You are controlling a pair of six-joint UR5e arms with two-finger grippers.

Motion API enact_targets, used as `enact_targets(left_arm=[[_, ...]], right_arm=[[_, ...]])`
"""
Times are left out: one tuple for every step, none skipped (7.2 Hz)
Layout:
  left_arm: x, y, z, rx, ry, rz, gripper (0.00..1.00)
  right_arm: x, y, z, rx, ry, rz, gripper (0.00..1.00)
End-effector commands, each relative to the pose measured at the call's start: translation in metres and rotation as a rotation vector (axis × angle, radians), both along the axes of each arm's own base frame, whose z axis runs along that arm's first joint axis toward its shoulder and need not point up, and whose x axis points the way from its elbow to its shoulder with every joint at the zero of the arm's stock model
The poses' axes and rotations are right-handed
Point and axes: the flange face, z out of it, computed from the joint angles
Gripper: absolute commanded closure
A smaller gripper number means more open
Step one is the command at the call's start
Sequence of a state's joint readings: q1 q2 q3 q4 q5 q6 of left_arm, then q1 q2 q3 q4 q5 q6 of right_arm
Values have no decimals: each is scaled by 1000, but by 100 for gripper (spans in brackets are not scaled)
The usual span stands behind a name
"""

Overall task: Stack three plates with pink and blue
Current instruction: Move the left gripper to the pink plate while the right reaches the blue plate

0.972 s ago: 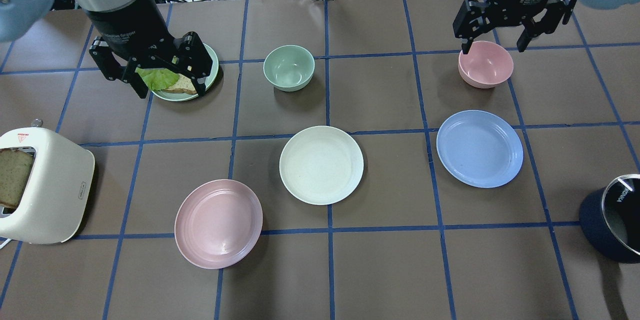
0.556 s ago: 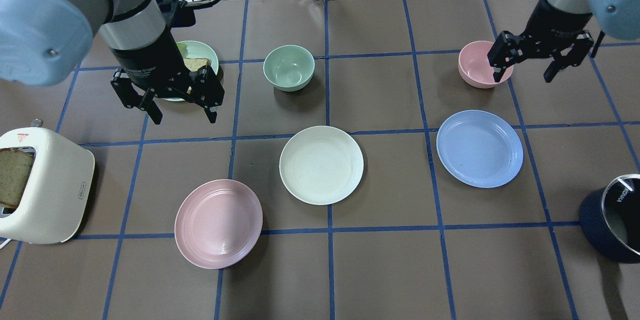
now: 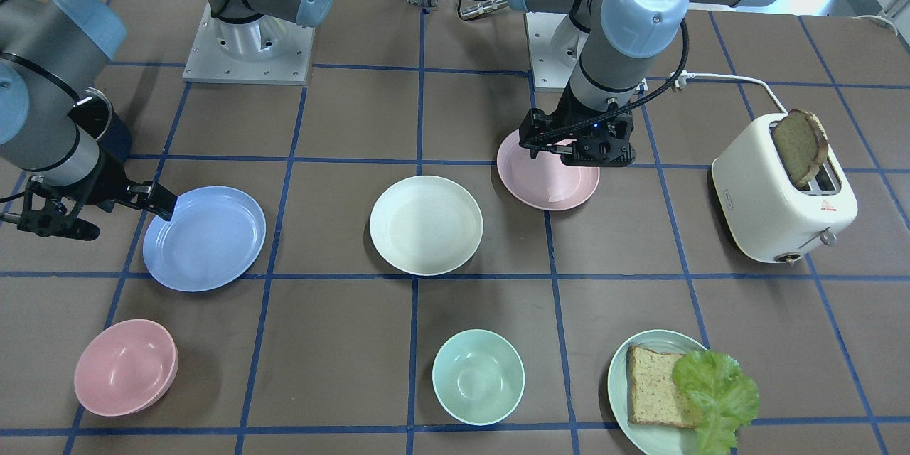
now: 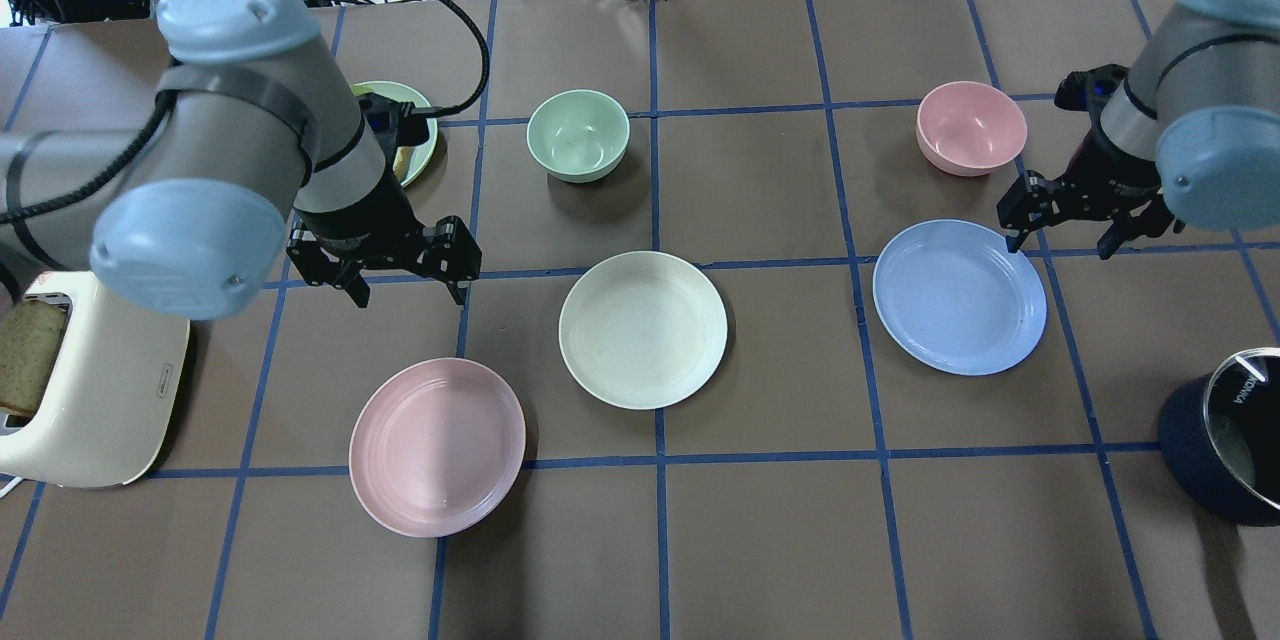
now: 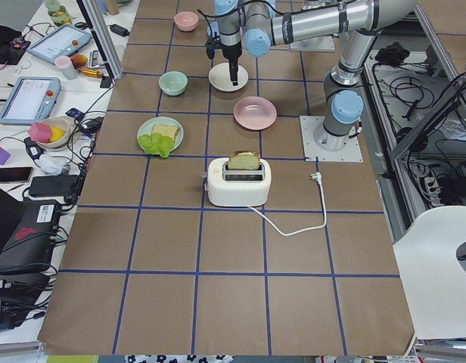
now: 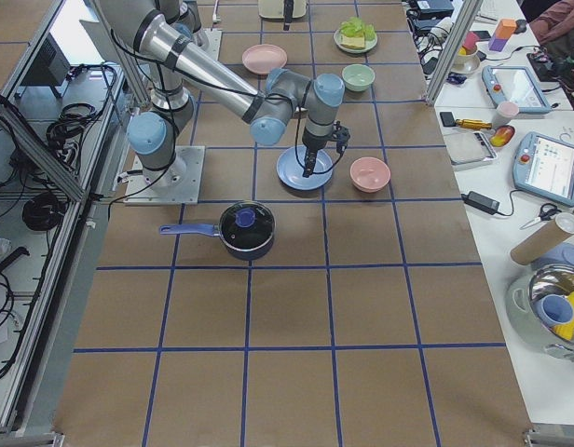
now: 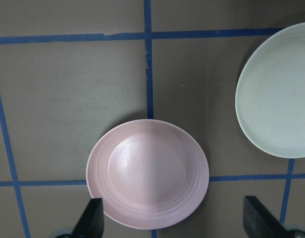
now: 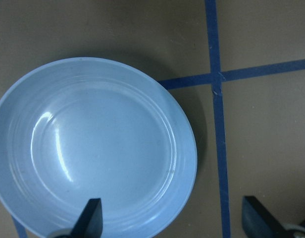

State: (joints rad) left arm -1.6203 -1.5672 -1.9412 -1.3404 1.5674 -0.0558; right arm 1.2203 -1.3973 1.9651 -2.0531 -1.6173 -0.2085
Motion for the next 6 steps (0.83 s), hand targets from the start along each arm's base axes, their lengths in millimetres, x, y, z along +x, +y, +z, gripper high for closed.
enact_targets(left_arm=[[-17,29,-55,-9,-7,12,0],[-27,41,-81,-44,-7,31,0],[-28,59,-104,-67,-2,29,0],[-27,72,-121,-84,0,30,0],[-27,79,-128,-114,6,31,0],[-34,83,-129,-116,8,40,0]], right_arm=[[4,15,-43,-71,30,16,0],[4,16,-45,-71,28,25,0],[4,16,-47,-70,24,53,0],[-1,16,-50,-63,21,44,0],[-11,17,-57,-52,8,25,1],[-31,18,-62,-47,-2,-6,5]])
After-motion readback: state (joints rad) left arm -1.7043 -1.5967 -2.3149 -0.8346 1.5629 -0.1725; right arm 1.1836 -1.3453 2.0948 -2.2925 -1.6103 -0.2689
